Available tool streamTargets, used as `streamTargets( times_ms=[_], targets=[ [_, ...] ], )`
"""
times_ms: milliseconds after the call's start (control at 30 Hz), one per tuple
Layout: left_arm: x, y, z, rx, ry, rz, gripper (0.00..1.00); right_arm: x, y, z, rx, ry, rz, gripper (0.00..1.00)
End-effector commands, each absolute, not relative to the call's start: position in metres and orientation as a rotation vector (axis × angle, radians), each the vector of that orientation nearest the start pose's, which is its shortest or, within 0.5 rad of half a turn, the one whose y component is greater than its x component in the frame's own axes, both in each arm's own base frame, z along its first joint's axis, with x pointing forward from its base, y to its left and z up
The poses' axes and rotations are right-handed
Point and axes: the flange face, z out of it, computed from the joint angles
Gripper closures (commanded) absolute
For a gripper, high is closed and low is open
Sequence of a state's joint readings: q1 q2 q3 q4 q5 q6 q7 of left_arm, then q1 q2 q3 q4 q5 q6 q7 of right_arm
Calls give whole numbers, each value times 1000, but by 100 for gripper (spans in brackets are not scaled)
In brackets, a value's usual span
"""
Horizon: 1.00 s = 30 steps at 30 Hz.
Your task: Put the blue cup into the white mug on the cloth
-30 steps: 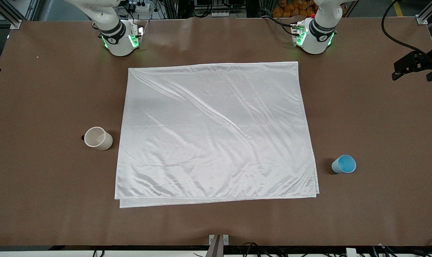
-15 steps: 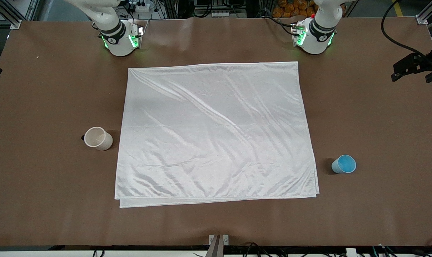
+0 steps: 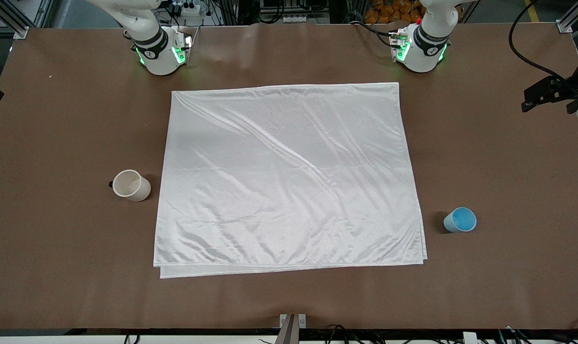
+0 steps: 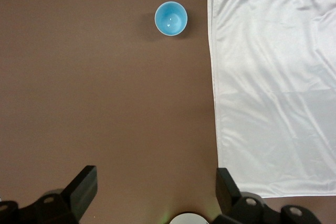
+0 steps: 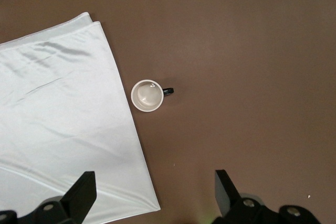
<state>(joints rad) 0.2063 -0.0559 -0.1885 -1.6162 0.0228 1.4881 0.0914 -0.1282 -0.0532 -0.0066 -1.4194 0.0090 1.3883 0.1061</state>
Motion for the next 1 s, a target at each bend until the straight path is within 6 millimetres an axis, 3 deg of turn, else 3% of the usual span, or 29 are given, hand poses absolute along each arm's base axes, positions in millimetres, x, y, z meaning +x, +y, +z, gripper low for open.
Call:
streamTargets(
  times_ms=[0,567,767,967],
  targets=[
    [531,13,620,-3087,131,139,0,509,-57,712,-3115,338,-43,0],
    [542,38,600,-3132,-10,193,0,508,-63,709,-3116,344,-24,0],
    [558,34,567,-3134,16,282,0,508,-66,701,-3117,351,-3,0],
    [584,40,550,-3150,16,299,0,514,-65,689,-3115,349,7,0]
  ],
)
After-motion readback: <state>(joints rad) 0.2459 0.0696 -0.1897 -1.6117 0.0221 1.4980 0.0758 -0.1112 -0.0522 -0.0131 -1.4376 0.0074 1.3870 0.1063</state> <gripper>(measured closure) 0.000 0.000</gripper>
